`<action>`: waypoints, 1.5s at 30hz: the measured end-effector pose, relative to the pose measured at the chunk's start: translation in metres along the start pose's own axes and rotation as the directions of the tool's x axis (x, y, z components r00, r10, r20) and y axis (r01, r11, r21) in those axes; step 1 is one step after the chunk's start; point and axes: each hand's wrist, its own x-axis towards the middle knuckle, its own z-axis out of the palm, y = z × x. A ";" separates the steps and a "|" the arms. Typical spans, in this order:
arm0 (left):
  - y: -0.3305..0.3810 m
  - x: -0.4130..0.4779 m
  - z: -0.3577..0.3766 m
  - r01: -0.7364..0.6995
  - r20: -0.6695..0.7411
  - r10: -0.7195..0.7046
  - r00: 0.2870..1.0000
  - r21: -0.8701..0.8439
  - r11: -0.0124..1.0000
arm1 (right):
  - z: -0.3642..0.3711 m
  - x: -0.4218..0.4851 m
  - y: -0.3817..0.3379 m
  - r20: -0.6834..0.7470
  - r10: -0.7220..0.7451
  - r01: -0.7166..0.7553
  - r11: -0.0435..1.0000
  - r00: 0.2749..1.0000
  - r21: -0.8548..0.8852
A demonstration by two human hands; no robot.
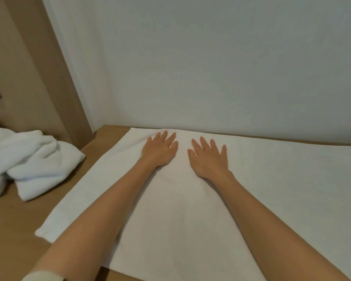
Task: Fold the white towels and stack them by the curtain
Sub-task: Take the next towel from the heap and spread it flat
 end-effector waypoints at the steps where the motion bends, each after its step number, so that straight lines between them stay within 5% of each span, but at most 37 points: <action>1: -0.010 0.001 -0.002 -0.016 0.005 0.016 1.000 0.005 1.000 | 0.001 0.001 0.000 -0.005 -0.005 0.005 1.000 1.000 -0.006; 8: -0.083 0.003 -0.015 0.062 -0.010 -0.062 0.998 0.004 0.998 | 0.005 0.003 0.001 -0.015 0.003 -0.003 1.000 1.000 -0.011; 18: -0.096 0.003 -0.020 0.131 -0.064 -0.133 0.989 -0.028 0.991 | 0.007 0.005 0.000 -0.020 0.011 -0.011 1.000 1.000 -0.025; 23: -0.093 -0.025 -0.032 0.041 -0.223 -0.152 0.963 -0.437 0.899 | 0.004 0.002 -0.003 -0.036 0.003 -0.003 1.000 0.999 0.007; 26: -0.092 -0.054 -0.050 0.022 -0.257 -0.174 0.951 -0.502 0.865 | -0.002 -0.004 -0.007 -0.099 -0.019 0.024 0.998 0.995 0.051; 30: -0.107 -0.099 -0.074 0.107 -0.316 -0.236 0.919 -0.376 0.920 | -0.011 -0.015 -0.016 -0.273 -0.108 0.137 0.986 0.956 0.093; 35: -0.132 -0.157 -0.075 0.281 -0.253 -0.359 0.898 -0.297 0.912 | -0.018 -0.015 -0.056 -0.344 -0.164 0.268 0.921 0.925 0.282; 41: -0.153 -0.197 -0.070 0.287 -0.018 -0.305 0.952 -0.285 0.915 | -0.019 0.014 -0.113 -0.335 -0.309 0.413 0.859 0.890 0.304; 45: -0.157 -0.200 -0.070 0.261 0.021 -0.271 0.962 -0.356 0.897 | -0.009 0.038 -0.142 -0.248 -0.372 0.437 0.844 0.895 0.310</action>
